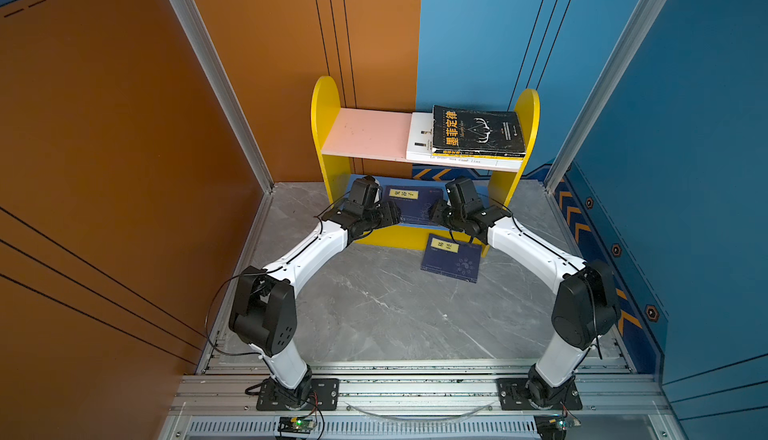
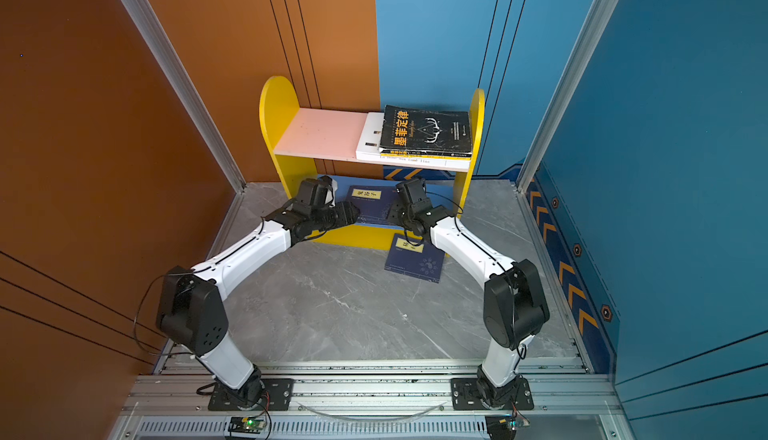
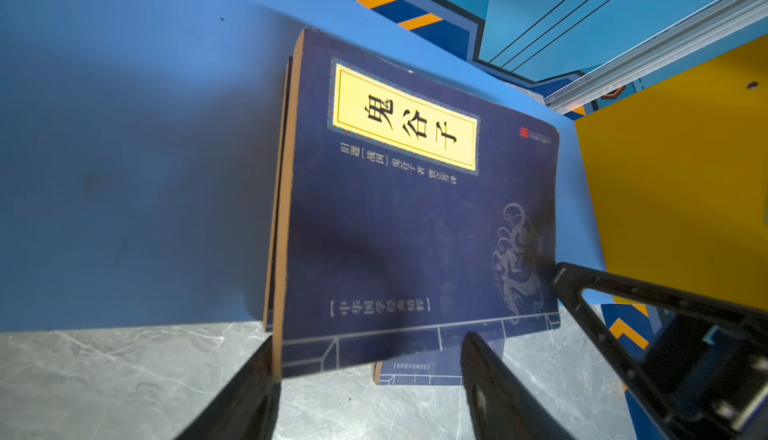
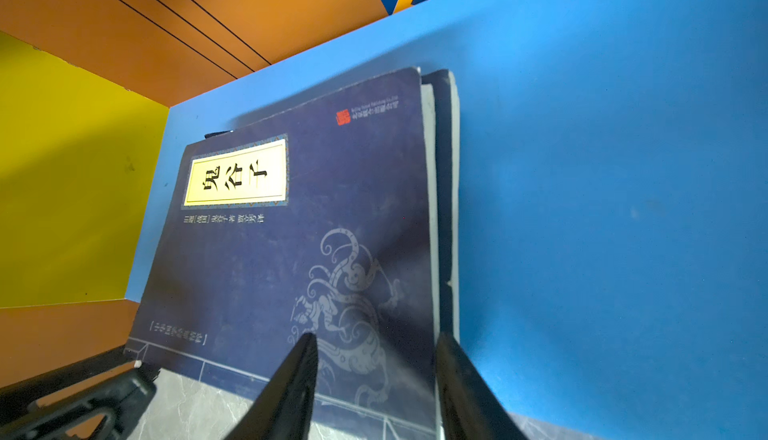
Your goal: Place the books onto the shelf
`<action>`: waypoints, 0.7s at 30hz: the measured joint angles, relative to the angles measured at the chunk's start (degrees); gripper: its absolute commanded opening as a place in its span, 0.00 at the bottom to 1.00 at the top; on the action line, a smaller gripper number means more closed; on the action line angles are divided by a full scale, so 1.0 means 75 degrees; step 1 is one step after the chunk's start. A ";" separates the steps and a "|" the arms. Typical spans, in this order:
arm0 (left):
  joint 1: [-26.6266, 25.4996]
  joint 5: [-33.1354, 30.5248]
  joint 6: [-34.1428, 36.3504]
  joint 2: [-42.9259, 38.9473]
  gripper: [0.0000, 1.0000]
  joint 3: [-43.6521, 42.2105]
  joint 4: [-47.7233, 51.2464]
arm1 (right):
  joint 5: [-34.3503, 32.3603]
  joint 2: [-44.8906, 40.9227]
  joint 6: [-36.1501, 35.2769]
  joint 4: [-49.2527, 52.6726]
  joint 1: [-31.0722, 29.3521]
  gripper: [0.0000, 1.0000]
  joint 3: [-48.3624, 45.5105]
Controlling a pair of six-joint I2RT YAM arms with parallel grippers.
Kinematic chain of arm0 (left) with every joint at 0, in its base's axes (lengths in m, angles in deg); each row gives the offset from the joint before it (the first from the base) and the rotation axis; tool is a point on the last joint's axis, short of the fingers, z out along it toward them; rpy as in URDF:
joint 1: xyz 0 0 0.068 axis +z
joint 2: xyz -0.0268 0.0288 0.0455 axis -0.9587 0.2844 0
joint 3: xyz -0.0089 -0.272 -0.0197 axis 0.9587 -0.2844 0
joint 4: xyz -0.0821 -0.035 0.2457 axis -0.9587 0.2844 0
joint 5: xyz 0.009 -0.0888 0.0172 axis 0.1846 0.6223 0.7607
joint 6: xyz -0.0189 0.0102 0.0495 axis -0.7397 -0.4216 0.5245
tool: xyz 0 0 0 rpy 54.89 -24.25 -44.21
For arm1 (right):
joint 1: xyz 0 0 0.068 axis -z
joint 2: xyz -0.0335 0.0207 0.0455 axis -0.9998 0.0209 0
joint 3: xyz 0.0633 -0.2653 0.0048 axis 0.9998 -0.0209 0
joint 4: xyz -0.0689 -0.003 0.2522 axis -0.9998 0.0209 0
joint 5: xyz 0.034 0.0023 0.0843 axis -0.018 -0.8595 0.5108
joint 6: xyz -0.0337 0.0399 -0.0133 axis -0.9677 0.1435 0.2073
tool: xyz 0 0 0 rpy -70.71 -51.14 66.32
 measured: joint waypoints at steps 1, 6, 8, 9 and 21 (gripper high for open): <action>0.0000 -0.0003 0.0015 0.0073 0.69 0.0070 0.0050 | 0.0000 0.0006 0.0000 0.0003 0.0006 0.49 0.0009; -0.0006 -0.0035 0.0026 0.0411 0.69 0.0347 0.0230 | -0.0044 0.0087 0.0000 0.0006 0.0044 0.49 0.0102; -0.0015 -0.0038 0.0029 0.0481 0.69 0.0428 0.0306 | -0.0050 0.0125 0.0003 0.0009 0.0058 0.49 0.0125; -0.0015 -0.0047 0.0032 0.0493 0.69 0.0472 0.0326 | -0.0052 0.0140 0.0003 0.0006 0.0064 0.49 0.0134; -0.0152 -0.0187 0.0114 0.0527 0.78 0.0647 0.0460 | -0.0134 0.0271 0.0023 0.0050 0.0102 0.54 0.0259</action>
